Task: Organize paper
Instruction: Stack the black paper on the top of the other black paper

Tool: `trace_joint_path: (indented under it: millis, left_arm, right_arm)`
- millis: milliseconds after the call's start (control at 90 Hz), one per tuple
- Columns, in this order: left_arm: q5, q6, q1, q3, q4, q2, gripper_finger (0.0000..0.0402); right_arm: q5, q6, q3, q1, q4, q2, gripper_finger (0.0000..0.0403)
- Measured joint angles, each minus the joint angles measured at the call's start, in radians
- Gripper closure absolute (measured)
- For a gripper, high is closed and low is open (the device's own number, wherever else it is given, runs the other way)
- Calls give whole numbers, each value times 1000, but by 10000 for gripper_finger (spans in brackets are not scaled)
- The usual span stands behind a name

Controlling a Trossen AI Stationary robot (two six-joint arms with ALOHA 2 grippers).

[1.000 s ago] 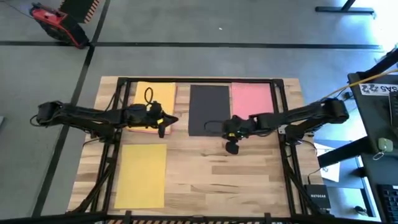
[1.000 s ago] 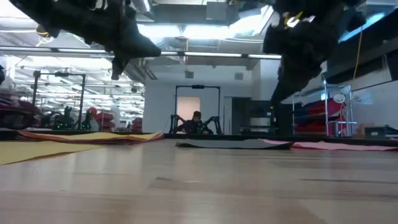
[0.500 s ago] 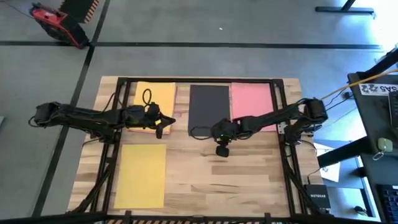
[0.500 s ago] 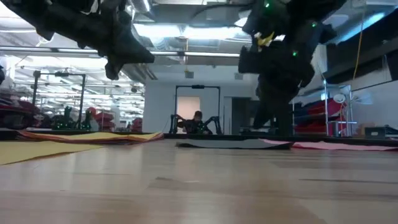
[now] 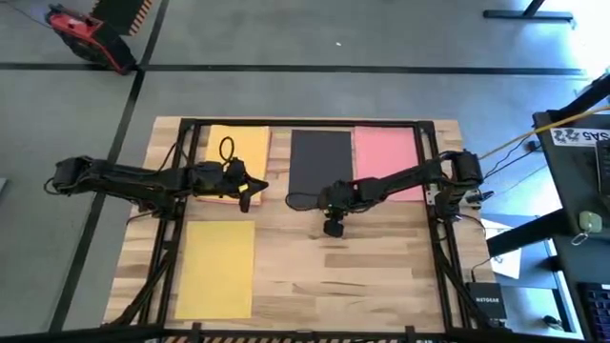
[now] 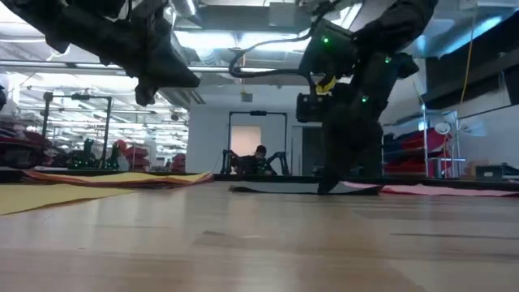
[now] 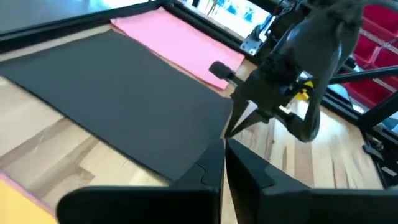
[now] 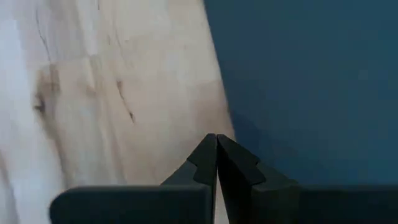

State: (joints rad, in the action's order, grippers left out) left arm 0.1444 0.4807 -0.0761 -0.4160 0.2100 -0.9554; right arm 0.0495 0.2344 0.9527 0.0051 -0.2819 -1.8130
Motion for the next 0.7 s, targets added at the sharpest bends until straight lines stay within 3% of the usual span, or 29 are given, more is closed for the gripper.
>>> trace_joint_path:
  millis: [700]
  left_arm:
    - [0,14,0,0,1,0,401]
  right_arm:
    - [58,31,-3,-23,51,-6,403]
